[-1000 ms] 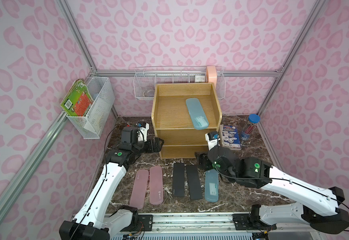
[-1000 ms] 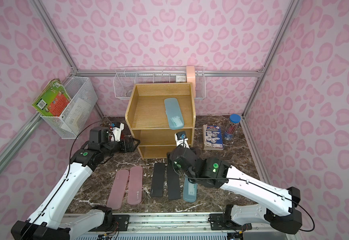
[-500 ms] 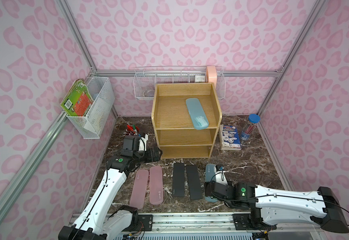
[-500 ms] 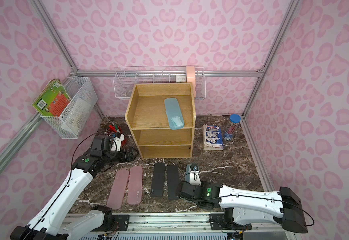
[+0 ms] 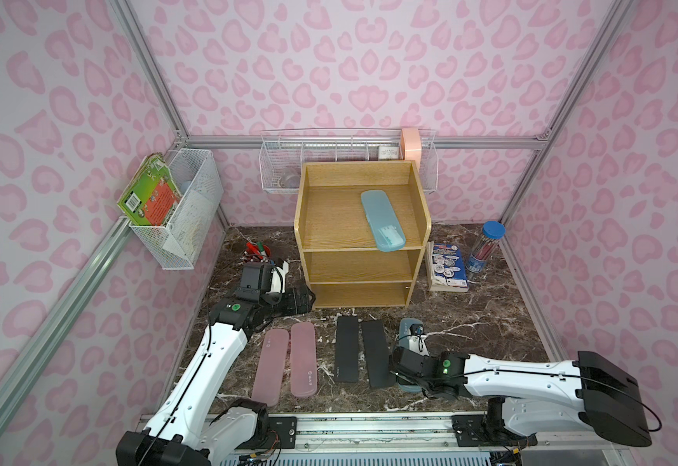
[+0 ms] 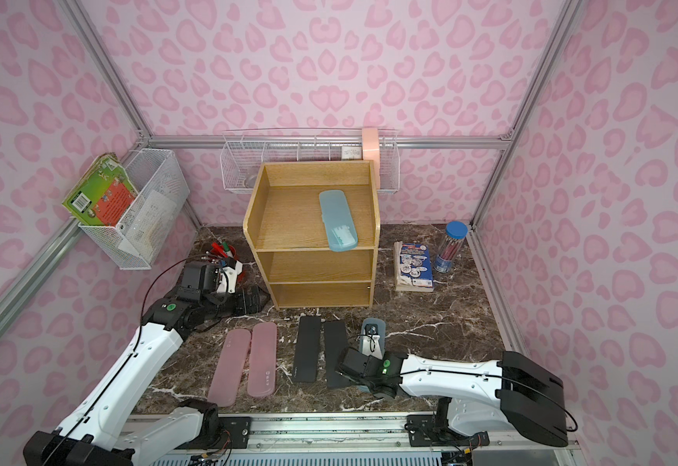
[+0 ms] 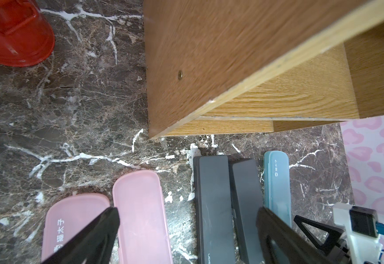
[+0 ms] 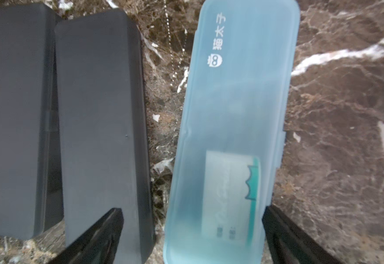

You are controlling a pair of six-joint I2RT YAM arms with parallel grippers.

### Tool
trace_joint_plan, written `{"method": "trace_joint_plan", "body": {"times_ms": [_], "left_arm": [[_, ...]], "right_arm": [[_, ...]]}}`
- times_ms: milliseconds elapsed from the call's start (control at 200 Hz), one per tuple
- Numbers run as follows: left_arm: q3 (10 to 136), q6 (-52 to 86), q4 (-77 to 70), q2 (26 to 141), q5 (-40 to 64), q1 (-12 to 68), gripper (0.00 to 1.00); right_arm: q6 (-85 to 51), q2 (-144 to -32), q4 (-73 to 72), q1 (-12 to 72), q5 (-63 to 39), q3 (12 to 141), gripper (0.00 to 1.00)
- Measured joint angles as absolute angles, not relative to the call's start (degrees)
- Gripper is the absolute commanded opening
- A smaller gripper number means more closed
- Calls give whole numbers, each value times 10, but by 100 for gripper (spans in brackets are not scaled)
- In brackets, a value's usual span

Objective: Place the pencil cases on the shelf according to color
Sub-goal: Pick up the pencil case from the center of the board.

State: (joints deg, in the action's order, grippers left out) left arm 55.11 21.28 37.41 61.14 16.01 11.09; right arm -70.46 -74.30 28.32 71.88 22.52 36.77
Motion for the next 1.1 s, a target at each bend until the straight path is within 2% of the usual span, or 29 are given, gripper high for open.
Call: {"method": "trace_joint_plan", "body": {"times_ms": [310, 445, 750, 1100], "left_arm": [[551, 213, 375, 612, 164, 111, 98], [552, 213, 377, 614, 164, 111, 98], [552, 216, 378, 617, 171, 111, 98], [551, 223, 378, 628, 177, 111, 98]], "right_arm": [[-705, -847, 302, 719, 232, 437, 99], [-713, -837, 305, 718, 234, 430, 99], [-737, -738, 359, 714, 209, 366, 99], [-746, -780, 329, 712, 176, 355, 99]]}}
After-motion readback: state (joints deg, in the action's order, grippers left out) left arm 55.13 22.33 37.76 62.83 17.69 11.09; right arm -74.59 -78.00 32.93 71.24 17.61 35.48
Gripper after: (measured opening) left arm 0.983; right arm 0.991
